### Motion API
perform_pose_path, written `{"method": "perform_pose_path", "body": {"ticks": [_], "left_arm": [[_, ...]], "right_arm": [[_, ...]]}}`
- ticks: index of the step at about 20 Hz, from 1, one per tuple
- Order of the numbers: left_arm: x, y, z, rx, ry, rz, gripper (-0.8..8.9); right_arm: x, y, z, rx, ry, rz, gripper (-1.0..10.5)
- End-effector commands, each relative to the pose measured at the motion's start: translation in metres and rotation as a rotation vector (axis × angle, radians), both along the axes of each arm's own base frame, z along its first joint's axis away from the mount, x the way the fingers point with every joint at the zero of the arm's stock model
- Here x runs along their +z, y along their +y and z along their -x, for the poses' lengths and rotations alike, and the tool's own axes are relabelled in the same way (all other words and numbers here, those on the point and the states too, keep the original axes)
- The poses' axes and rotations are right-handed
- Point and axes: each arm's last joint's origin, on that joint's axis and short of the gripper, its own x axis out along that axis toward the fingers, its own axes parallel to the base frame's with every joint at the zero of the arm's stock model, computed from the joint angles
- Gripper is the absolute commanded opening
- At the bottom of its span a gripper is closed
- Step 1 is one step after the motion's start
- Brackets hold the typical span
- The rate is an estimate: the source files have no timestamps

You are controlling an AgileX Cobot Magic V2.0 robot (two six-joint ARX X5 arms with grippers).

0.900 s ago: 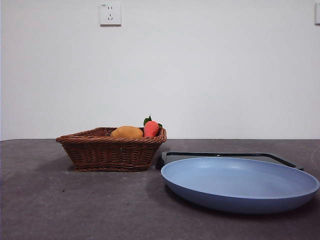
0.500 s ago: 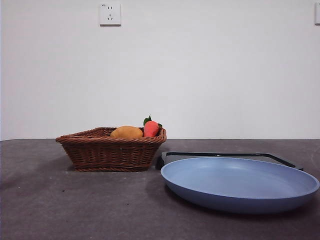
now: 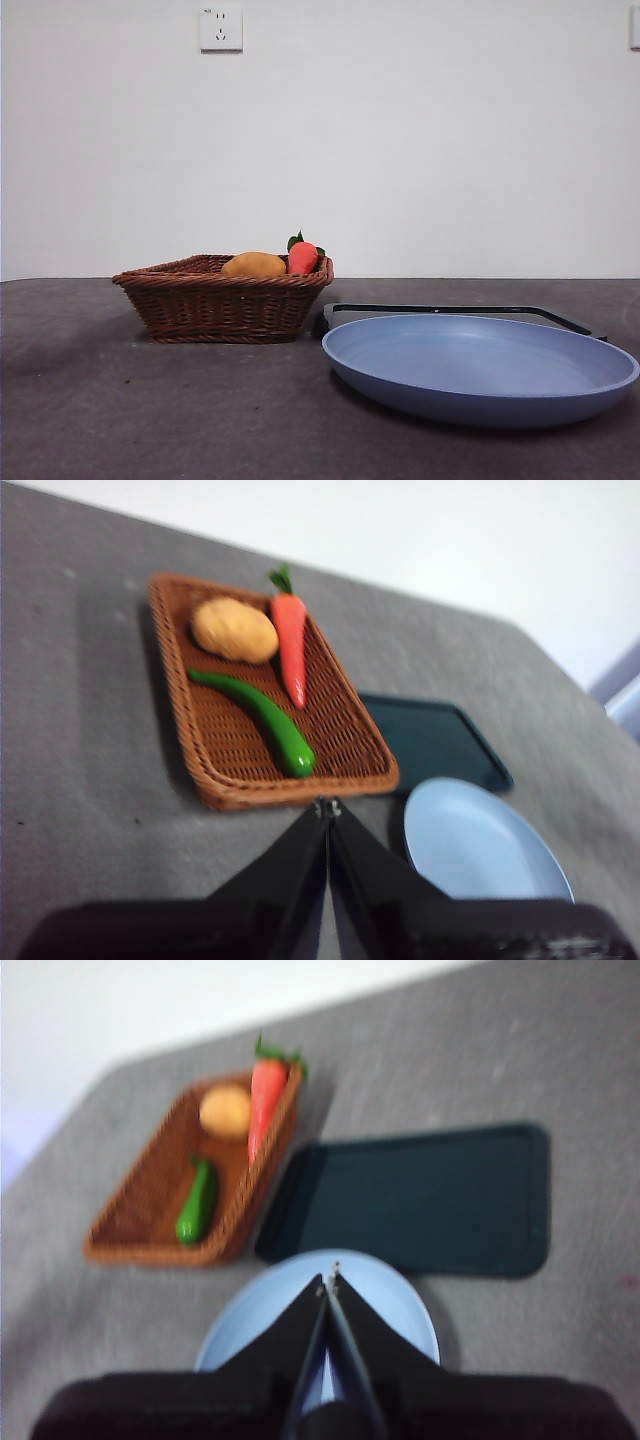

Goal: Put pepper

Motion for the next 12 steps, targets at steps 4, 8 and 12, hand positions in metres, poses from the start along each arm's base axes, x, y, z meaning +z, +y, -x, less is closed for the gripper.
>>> {"method": "perform_pose_path", "body": {"ticks": [4, 8, 12], "left_arm": [[0.024, -0.002, -0.008, -0.139, 0.048, -0.148, 0.07], [0.035, -0.005, -0.008, -0.209, 0.101, -0.223, 0.06], [0.036, -0.005, -0.008, -0.213, 0.091, -0.224, 0.10]], "right_arm": [[0.025, 0.002, -0.009, 0.137, 0.094, 0.181, 0.1], [0.031, 0.004, -0.009, 0.207, 0.203, 0.251, 0.1], [0.031, 0.004, -0.008, 0.207, 0.207, 0.251, 0.1]]}}
